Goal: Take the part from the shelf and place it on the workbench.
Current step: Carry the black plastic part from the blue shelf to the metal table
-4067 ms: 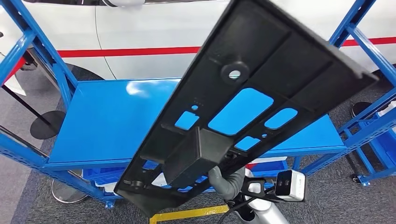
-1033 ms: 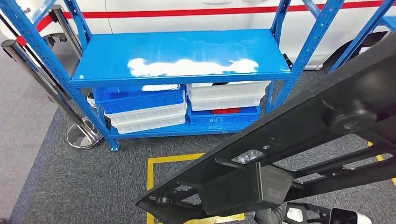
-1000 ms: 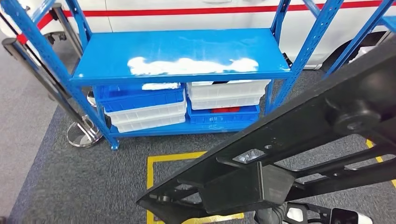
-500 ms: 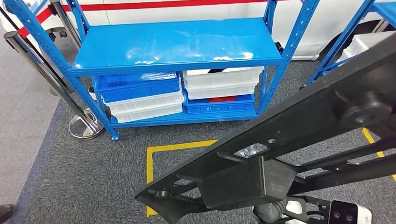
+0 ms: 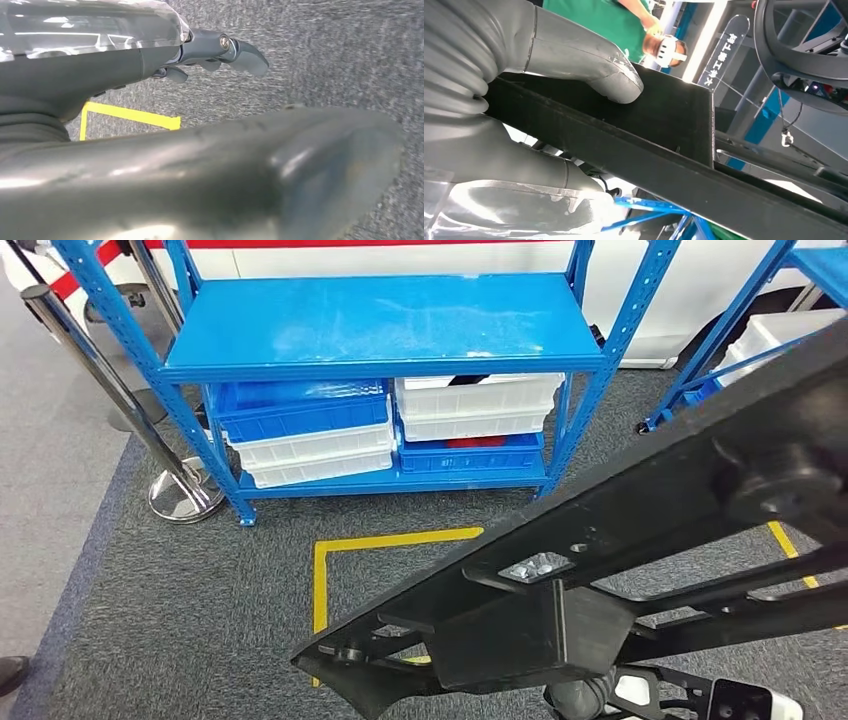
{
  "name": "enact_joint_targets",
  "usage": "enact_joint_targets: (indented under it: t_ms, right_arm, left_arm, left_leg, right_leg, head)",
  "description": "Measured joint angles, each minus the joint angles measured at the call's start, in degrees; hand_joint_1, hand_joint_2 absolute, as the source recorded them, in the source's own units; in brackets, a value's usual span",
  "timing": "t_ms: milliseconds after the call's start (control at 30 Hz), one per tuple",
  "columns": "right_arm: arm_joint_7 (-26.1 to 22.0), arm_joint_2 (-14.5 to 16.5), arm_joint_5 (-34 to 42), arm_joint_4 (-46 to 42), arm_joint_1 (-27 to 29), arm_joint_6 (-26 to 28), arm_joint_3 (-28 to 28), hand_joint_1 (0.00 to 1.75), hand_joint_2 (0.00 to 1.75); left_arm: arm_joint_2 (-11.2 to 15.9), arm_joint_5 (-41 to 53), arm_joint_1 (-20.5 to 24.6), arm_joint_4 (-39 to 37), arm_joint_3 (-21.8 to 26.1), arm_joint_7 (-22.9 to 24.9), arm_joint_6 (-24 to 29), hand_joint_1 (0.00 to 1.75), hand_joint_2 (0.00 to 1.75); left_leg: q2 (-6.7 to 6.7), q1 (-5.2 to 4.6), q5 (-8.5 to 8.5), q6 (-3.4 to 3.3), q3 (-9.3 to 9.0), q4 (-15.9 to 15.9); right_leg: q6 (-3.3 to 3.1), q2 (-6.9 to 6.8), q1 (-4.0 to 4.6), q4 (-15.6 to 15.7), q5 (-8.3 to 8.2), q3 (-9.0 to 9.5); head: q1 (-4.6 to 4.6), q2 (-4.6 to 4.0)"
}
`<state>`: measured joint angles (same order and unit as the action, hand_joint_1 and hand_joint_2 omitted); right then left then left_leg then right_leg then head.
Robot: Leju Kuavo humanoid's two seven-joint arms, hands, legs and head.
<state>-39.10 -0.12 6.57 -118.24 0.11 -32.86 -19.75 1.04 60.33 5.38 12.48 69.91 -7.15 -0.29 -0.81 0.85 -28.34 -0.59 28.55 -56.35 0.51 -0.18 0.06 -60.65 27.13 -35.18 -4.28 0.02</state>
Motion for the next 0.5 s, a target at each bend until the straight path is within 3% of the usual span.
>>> enact_joint_targets:
  t_ms: [100,133,167,200,233,300,367,433,500]
  right_arm:
    - [0.0,0.0,0.7,0.1,0.0,-3.1,0.3,1.75,1.75]
    - [0.0,0.0,0.7,0.1,-0.1,-3.7,0.4,1.75,1.75]
    - [0.0,0.0,0.4,0.1,-0.1,-3.9,0.4,1.75,1.75]
    - [0.0,0.0,0.1,0.1,-0.3,-3.8,0.4,1.75,1.75]
    - [0.0,0.0,-0.4,0.1,-0.6,-3.2,0.3,1.75,1.75]
    - [0.0,0.0,-1.1,0.0,-1.3,-1.4,0.2,1.75,1.75]
    - [0.0,-0.1,-1.6,-0.2,-1.9,0.4,0.0,1.75,1.75]
    - [0.0,-0.3,-2.2,-0.6,-2.2,2.3,-0.4,1.75,1.75]
    - [0.0,-0.9,-2.7,-1.0,-2.7,4.5,-1.1,1.75,1.75]
  left_arm:
    - [-0.2,-0.7,-0.1,0.0,0.6,0.2,0.2,0.0,0.0]
    - [-0.2,-0.8,-0.1,0.0,0.8,0.2,0.3,0.0,0.0]
    - [-0.3,-0.9,-0.1,0.0,0.9,0.2,0.3,0.0,0.0]
    - [-0.4,-1.0,-0.1,0.0,1.0,0.2,0.3,0.0,0.0]
    - [-0.5,-1.0,-0.1,0.0,1.0,0.2,0.3,0.0,0.0]
    - [-0.7,-0.8,0.0,0.0,1.1,0.2,0.3,0.0,0.0]
    - [-0.8,-0.6,-0.1,0.0,1.1,0.2,0.3,0.0,0.0]
    - [-0.9,-0.4,0.0,0.0,1.1,0.2,0.3,0.0,0.0]
    - [-0.9,-0.1,0.1,0.0,1.1,0.1,0.2,0.0,0.0]
  left_leg:
    - [-0.71,-0.06,0.42,-0.54,0.7,-0.2]
    - [-1.03,-0.11,0.45,-0.56,0.9,-0.4]
    - [-1.36,-0.13,0.44,-0.54,1.03,-0.6]
    - [-1.7,-0.14,0.41,-0.49,1.08,-0.7]
    - [-2.03,-0.16,0.33,-0.39,1.04,-0.8]
    - [-2.65,-0.37,0.16,-0.07,0.98,-0.9]
    - [-3.46,-0.74,0.09,0.34,1.19,-1.1]
    - [-4.3,-0.94,-0.13,0.83,1.41,-1.2]
    - [-2.96,-0.78,-1.72,1.31,1.99,-2.9]
  right_leg:
    - [0.68,0.12,-0.31,-10.6,5.74,-4.4]
    - [0.79,0.11,-0.39,-13.3,6.54,-5.41]
    - [0.83,0.07,-0.45,-13.9,6.24,-5.47]
    - [0.78,-0.06,-0.47,-12.3,4.9,-4.43]
    - [0.61,-0.56,-0.44,-8.8,2.91,-2.47]
    - [-0.03,-2.86,0.01,-1.4,0.16,1.28]
    - [-0.77,-4.15,0.55,1.6,-0.16,2.31]
    - [-1.41,-3.12,0.46,2.1,-0.31,2.01]
    - [-2.06,-2.0,0.09,2.5,-0.71,1.92]
  head:
    - [-0.01,0.0]
    - [-0.01,0.0]
    - [-0.01,0.0]
    - [-0.01,0.0]
    - [-0.01,0.0]
    - [-0.01,0.0]
    - [-0.01,0.0]
    - [-0.01,0.0]
    - [-0.01,0.0]
